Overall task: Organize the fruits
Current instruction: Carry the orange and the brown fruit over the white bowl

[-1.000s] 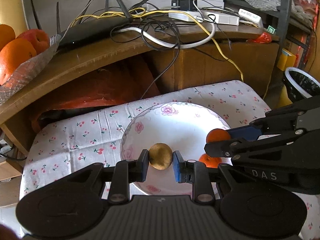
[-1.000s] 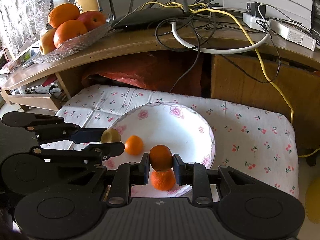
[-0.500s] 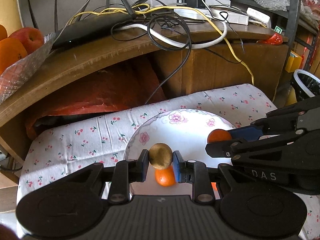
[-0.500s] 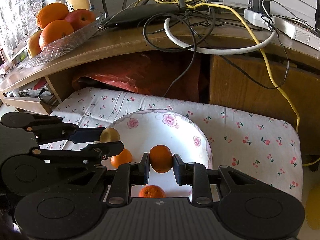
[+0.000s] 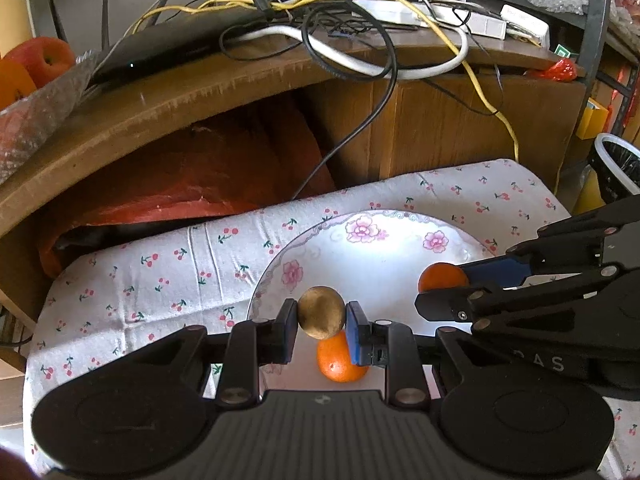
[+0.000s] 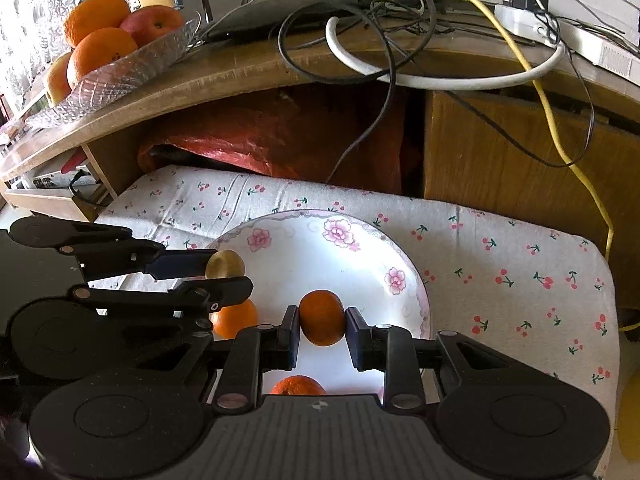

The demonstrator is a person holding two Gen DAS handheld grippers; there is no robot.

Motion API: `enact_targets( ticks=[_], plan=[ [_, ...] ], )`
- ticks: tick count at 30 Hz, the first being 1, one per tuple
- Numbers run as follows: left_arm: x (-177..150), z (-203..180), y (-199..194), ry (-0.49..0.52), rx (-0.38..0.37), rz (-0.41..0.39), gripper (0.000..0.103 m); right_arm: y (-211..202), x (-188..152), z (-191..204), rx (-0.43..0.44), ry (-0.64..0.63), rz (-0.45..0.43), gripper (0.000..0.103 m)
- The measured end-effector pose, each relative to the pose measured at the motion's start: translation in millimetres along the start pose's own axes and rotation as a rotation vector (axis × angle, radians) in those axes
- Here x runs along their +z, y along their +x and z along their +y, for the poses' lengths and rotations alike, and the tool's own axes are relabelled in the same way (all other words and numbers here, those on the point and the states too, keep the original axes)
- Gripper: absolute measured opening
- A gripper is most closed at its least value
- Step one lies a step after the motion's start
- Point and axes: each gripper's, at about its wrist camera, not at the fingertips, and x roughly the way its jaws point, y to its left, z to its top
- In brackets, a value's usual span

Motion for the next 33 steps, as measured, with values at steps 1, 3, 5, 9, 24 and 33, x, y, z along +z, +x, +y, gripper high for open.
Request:
enact_targets(
  ticks=[1, 3, 5, 9, 24, 33],
  plan=[
    [-0.4, -0.5, 0.7, 0.001, 0.002, 0.001, 0.033, 1.4, 0.0, 0.3, 0.001, -0.001, 0.002, 0.023],
    [0.1, -0.5, 1.1, 0.0, 0.003, -0.001, 0.033, 2.0, 0.1, -0.1, 0.002, 0.001, 0.002, 0.023],
    [0.6, 0.2, 1.6, -0.005, -0.001, 0.0, 0.033, 2.3, 0.7, -0.7, 0.004, 0.003, 0.001, 0.023],
    [0.9, 0.3, 3.0, -0.009, -0.006, 0.0, 0.032, 5.8, -0.9, -2.6, 0.004, 0.008, 0.013, 0.025],
    [0.1, -0.9, 4.6, -0.006, 0.003, -0.008, 0.033, 12.3, -2.8, -0.2, -0.012, -0.024, 0.026, 0.025],
    [-0.3, -1.6, 4.8, -0.003, 0.011, -0.01, 0.033, 11.3, -3.3, 1.1, -0.026, -0.028, 0.026, 0.026]
  ],
)
